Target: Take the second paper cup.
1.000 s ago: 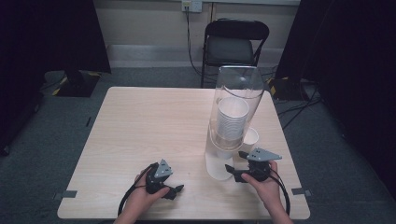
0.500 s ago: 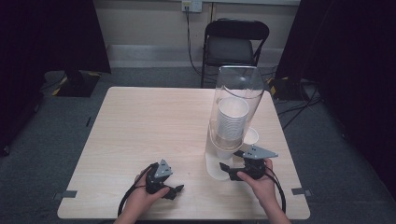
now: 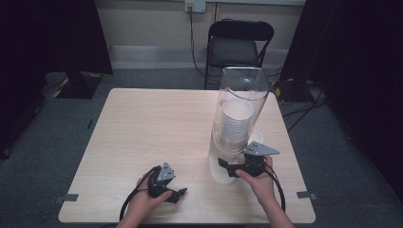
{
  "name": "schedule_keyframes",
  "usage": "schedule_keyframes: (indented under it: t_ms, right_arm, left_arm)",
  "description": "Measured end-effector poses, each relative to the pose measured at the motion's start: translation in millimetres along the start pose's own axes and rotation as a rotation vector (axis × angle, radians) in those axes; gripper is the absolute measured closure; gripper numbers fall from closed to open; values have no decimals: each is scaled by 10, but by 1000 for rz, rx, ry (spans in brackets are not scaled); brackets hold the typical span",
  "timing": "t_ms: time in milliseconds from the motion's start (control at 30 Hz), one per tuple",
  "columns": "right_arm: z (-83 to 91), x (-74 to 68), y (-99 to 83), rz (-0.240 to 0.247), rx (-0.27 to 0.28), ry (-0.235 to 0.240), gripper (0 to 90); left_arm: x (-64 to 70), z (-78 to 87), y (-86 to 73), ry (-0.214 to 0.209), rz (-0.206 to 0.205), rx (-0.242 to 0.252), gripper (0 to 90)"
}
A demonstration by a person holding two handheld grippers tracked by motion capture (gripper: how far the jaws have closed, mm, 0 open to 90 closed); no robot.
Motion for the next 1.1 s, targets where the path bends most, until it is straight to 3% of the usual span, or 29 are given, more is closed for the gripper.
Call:
schedule_keyframes:
  t_ms: [200, 300, 567, 700, 900, 933, 967, 1000, 1033, 1067, 1100]
  right_arm:
    - [-24, 4, 68, -18, 17, -5, 155]
    - [-16, -9, 110, -17, 36, 5, 202]
    - [-33, 33, 109, -13, 52, -25, 309]
    - [-46, 50, 75, 30, 30, -50, 328]
    - [-69, 35, 18, 8, 29, -43, 363]
    - [-121, 45, -91, 25, -35, -51, 365]
    - [-215, 83, -322, 52, -166, -80, 365]
    - [-315, 98, -558, 45, -249, -74, 362]
    - [-308, 84, -571, -5, -202, -37, 361]
    - [-251, 67, -511, -19, -181, -15, 360]
    - [-141, 71, -388, 23, -158, -55, 358]
  left_arm:
    - [5, 1, -4, -3, 4, 1, 149]
    - [6, 2, -5, -3, 7, 0, 149]
    - [7, 2, -5, -3, 7, 1, 149]
    - [6, 2, -7, -3, 6, -1, 149]
    - [-1, 8, -12, 3, 1, -2, 149]
    - [-1, 7, -12, 3, 1, -1, 150]
    - [-1, 8, -11, 2, 2, -1, 149]
    - [-1, 9, -12, 2, 2, -1, 149]
    - [-3, 12, -15, 2, 2, -6, 150]
    - [-3, 15, -21, 2, 0, -13, 151]
    - [-4, 15, -20, 2, 0, -13, 151]
Point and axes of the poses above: each handheld gripper's, and its own axes: z roughly backward along the jaws, y roughly out of its top, x roughly to its right, the point moved 9 cm from there along -z, roughly forward along the jaws, and after that the axes turned 13 degrees about -x, right-handed, at the moved point
